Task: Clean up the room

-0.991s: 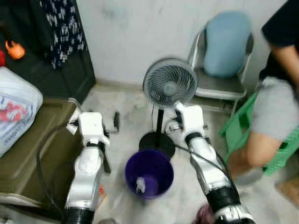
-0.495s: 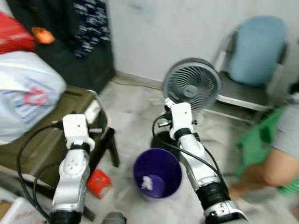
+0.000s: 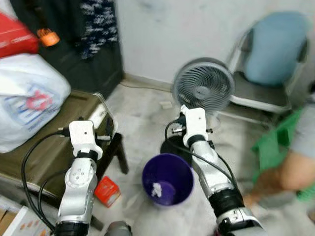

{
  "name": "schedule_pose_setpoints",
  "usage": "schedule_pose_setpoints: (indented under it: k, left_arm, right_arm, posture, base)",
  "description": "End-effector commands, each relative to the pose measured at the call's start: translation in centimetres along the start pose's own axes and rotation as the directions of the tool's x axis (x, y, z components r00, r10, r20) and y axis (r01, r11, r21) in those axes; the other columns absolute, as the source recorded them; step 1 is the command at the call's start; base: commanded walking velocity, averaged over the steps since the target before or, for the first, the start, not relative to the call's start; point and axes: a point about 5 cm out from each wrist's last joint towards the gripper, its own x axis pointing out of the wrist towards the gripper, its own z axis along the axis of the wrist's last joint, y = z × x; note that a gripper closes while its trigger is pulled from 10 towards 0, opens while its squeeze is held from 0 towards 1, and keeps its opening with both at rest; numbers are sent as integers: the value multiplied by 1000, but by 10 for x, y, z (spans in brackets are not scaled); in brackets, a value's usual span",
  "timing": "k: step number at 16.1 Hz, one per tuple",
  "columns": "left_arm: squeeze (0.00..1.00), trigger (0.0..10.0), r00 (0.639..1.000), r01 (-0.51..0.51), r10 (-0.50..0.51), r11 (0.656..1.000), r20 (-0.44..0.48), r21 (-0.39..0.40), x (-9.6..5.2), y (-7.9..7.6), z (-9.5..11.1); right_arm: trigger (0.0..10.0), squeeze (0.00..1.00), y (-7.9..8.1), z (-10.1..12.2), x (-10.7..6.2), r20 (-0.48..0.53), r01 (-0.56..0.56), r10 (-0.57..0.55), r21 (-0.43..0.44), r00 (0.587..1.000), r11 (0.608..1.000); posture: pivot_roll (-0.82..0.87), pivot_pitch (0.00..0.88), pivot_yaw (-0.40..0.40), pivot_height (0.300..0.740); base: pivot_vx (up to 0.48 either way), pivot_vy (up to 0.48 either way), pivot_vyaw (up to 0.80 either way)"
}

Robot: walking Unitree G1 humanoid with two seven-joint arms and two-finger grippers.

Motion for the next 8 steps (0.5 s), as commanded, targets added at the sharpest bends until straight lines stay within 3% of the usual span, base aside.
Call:
schedule_pose_setpoints:
  k: [1, 3, 5, 8]
  left_arm:
    - [0, 10000, 1000, 20, -21, 998, 18, 51, 2, 0, 5]
    - [0, 10000, 995, 82, -89, 985, 41, 155, 4, 7, 10]
    - [0, 10000, 994, 102, -110, 976, 28, 193, 7, 21, 13]
    - [0, 10000, 989, 146, -148, 957, -9, 250, -3, 35, 11]
  right_arm:
    - [10000, 0, -2, -3, 1, -27, 16, -17, -26, 999, 1000]
    - [10000, 0, -5, -15, 1, -107, 36, -47, -100, 993, 994]
    - [10000, 0, -9, -30, 0, -206, 59, -84, -126, 975, 990]
    - [10000, 0, -5, -39, -4, -259, 66, -94, -117, 961, 991]
  posture:
    - [115, 0, -37, 740]
    - [120, 6, -39, 740]
    - [131, 25, -30, 740]
    - [145, 59, -13, 740]
  base:
    - [0, 0, 0]
    - [0, 0, 0]
    - [0, 0, 0]
    - [0, 0, 0]
